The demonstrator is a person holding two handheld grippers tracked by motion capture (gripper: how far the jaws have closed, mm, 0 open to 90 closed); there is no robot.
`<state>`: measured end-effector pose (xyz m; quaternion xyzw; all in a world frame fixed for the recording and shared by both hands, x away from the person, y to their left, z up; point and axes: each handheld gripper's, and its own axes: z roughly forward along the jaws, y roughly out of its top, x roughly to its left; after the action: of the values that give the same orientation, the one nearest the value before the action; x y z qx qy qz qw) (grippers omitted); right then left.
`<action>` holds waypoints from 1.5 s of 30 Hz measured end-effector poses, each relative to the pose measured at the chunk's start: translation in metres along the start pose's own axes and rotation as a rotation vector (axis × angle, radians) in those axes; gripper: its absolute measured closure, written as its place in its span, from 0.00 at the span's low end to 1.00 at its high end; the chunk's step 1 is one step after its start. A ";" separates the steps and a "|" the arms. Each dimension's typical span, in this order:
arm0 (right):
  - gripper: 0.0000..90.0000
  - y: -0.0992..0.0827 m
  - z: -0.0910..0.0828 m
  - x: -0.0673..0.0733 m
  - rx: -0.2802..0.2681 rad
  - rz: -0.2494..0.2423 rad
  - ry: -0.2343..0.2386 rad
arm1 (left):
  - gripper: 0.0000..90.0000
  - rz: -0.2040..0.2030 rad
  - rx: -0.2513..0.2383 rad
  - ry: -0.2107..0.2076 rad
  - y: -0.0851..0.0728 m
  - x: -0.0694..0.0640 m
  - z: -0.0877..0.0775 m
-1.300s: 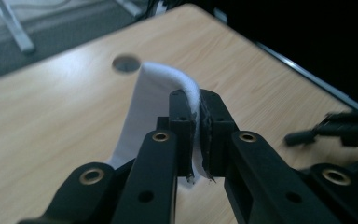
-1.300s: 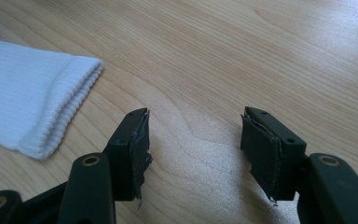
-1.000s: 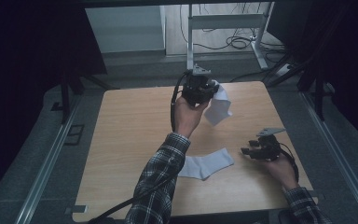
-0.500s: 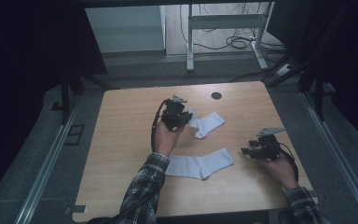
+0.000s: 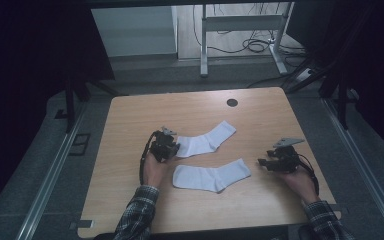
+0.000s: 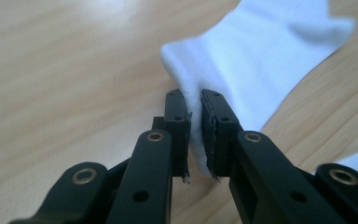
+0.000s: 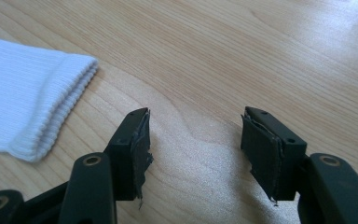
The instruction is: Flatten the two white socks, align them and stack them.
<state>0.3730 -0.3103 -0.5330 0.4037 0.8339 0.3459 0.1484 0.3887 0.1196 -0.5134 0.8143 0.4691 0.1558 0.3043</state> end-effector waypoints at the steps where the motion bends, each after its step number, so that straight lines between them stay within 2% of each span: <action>1: 0.46 0.000 0.000 0.001 0.003 -0.009 -0.008 | 0.90 -0.007 -0.002 0.001 -0.006 0.002 0.002; 4: 0.45 0.000 0.001 0.003 0.005 -0.012 -0.017 | 0.84 -0.015 -0.007 0.017 -0.016 0.005 0.004; 6: 0.45 0.000 0.001 0.003 0.004 -0.011 -0.018 | 0.72 -0.022 -0.033 0.039 -0.021 0.007 0.003; 9: 0.45 0.000 0.001 0.003 0.003 -0.009 -0.020 | 0.63 -0.042 -0.102 0.072 -0.028 0.011 -0.001; 10: 0.44 0.000 0.001 0.004 0.002 -0.009 -0.021 | 0.62 -0.046 -0.110 0.069 -0.029 0.012 -0.002; 14: 0.44 0.000 0.001 0.004 0.002 -0.005 -0.021 | 0.57 -0.025 -0.090 0.090 -0.034 0.013 0.004; 18: 0.44 0.001 0.001 0.004 0.004 -0.007 -0.021 | 0.50 -0.023 -0.117 0.081 -0.038 0.016 0.006; 20: 0.44 0.001 0.002 0.003 0.006 -0.005 -0.019 | 0.42 -0.046 -0.110 0.070 -0.038 0.018 0.007; 24: 0.43 0.003 0.002 0.003 0.019 -0.008 -0.021 | 0.36 -0.096 -0.095 0.045 -0.037 0.024 0.008; 25: 0.43 0.004 0.002 0.004 0.021 -0.006 -0.021 | 0.34 -0.098 -0.094 0.044 -0.038 0.024 0.008; 29: 0.43 0.006 0.002 0.005 0.038 0.002 -0.026 | 0.33 -0.095 -0.092 0.047 -0.038 0.024 0.008; 34: 0.41 0.013 0.004 0.002 0.032 0.053 0.019 | 0.32 -0.090 -0.091 0.041 -0.038 0.024 0.008; 41: 0.44 0.031 0.010 0.000 0.020 0.064 0.038 | 0.31 -0.088 -0.089 0.041 -0.038 0.024 0.008; 45: 0.44 0.048 0.016 0.001 0.015 0.100 0.064 | 0.31 -0.085 -0.086 0.041 -0.038 0.024 0.007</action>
<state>0.4080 -0.2812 -0.5115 0.4346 0.8195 0.3595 0.1014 0.3794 0.1515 -0.5440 0.7764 0.5024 0.1794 0.3357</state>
